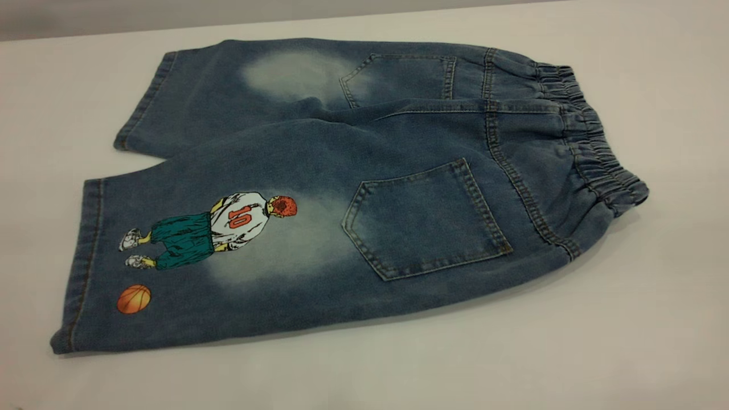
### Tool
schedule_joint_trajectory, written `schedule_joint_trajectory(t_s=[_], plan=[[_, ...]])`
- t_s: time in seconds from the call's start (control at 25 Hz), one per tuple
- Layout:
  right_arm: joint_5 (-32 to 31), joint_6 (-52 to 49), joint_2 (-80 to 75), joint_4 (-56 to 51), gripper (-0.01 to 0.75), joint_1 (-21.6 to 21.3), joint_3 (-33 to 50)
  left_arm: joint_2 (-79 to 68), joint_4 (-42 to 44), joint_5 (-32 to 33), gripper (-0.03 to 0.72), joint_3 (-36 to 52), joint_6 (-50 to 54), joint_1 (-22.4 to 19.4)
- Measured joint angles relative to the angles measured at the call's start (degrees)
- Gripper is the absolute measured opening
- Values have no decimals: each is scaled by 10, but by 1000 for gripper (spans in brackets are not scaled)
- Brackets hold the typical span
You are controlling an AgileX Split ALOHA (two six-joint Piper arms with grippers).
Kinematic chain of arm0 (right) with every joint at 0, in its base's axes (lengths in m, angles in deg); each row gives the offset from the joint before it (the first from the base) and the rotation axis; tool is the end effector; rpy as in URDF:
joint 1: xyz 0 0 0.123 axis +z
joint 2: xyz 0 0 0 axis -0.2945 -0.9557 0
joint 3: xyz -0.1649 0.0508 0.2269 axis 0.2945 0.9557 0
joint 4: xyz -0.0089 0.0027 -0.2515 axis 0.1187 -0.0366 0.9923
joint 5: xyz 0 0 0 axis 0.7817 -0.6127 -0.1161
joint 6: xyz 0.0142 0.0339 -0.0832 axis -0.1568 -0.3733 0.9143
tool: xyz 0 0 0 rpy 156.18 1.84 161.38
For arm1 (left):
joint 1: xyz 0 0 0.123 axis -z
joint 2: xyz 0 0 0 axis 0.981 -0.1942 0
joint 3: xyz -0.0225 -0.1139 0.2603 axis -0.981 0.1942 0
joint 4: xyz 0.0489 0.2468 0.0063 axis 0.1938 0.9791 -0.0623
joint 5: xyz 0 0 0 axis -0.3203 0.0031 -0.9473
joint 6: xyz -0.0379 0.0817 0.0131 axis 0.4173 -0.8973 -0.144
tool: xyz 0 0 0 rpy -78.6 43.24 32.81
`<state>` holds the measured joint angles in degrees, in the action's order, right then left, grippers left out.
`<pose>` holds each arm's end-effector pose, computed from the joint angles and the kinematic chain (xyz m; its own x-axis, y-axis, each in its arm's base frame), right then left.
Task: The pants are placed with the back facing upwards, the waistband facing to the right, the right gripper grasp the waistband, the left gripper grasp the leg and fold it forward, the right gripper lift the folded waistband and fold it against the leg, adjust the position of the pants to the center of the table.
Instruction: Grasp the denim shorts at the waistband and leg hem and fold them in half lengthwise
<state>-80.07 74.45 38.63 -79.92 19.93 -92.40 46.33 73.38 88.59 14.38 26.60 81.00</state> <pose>0.0031 0.0139 0.3195 -0.3463 -0.0064 -0.9381 -0.1869 0.9804 0.0623 0.0259 0.0010 0.3227 -0.3779 0.0407 -0.9249 0.0266 0.9991 0.0331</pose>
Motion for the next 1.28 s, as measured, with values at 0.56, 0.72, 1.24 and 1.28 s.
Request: schedule_joint_trajectory(t_s=[0.56,0.72,1.24,1.28], plan=[[183,-68,-394,-37,401,0,1,-463,-167,-133,453,-71,-276,6],[239,-67,-508,-46,401,0,1,-569,-218,-167,453,-72,-346,38],[350,-4,-820,-67,401,0,-1,-704,-218,-184,452,-72,-337,79],[361,9,-839,-78,401,0,-1,-704,-218,-182,452,-72,-337,79]])
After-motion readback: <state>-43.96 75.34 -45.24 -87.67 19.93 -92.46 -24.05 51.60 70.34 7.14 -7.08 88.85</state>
